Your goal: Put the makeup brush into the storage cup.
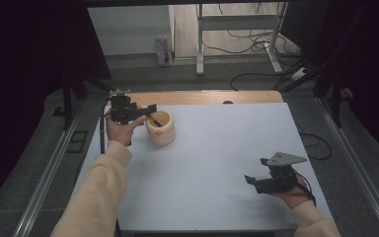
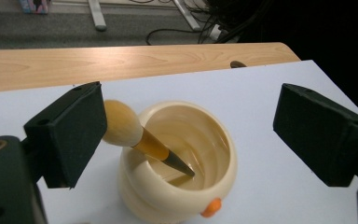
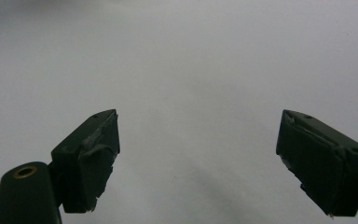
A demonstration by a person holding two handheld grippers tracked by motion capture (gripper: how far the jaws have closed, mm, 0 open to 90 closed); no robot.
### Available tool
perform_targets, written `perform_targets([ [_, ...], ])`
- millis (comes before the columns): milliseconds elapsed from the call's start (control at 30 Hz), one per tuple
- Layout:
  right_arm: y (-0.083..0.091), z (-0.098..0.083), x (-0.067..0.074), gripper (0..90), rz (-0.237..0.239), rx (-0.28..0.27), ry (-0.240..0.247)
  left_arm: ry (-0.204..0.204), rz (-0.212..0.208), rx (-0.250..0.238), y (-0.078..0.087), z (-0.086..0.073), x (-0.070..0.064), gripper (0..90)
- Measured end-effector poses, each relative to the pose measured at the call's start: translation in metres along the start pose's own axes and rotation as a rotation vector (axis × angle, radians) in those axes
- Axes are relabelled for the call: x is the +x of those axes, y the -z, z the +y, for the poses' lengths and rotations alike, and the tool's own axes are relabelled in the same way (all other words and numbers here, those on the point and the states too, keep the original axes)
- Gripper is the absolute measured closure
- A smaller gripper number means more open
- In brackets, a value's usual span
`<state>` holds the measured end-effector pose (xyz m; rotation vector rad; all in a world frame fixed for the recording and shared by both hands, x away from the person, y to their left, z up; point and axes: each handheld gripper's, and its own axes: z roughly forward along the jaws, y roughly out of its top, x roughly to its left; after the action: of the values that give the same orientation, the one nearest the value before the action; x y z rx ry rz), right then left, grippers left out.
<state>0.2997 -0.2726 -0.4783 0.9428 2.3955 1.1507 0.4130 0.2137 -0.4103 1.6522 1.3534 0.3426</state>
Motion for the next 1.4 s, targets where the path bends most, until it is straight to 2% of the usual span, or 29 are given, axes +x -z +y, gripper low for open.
perform_targets([
  [100, -0.001, 0.001, -0.001, 14.1, 0.004, -0.004, -0.003, -0.002, -0.015, -0.003, 0.008, 0.001, -0.001, 10.1],
  [233, -0.002, 0.002, 0.000, 14.1, 0.004, -0.011, 0.001, -0.021, -0.047, 0.027, 0.018, -0.001, -0.002, 10.1],
  [333, -0.002, 0.001, 0.000, 14.1, 0.009, -0.010, 0.006, -0.059, -0.034, 0.036, 0.025, -0.003, -0.004, 10.1],
  [467, -0.005, 0.003, -0.004, 13.9, 0.015, -0.008, 0.001, -0.089, -0.046, 0.034, 0.035, -0.005, -0.007, 10.2],
  [700, -0.003, 0.003, -0.004, 13.8, 0.009, -0.010, -0.001, -0.094, -0.057, 0.051, 0.046, -0.013, -0.010, 10.7],
  [833, -0.001, 0.002, -0.002, 13.8, -0.002, -0.003, 0.000, -0.119, -0.052, 0.045, 0.059, -0.021, -0.013, 10.6],
  [1000, -0.001, 0.002, 0.000, 13.8, -0.004, -0.001, 0.000, -0.130, -0.061, 0.036, 0.079, -0.034, -0.012, 10.4],
  [1100, -0.002, 0.002, -0.002, 13.6, -0.004, 0.003, -0.003, -0.138, -0.065, 0.049, 0.086, -0.045, -0.009, 10.3],
  [1400, 0.001, 0.000, -0.003, 13.3, -0.016, 0.000, -0.017, -0.092, -0.076, 0.080, 0.094, -0.089, 0.007, 10.1],
])
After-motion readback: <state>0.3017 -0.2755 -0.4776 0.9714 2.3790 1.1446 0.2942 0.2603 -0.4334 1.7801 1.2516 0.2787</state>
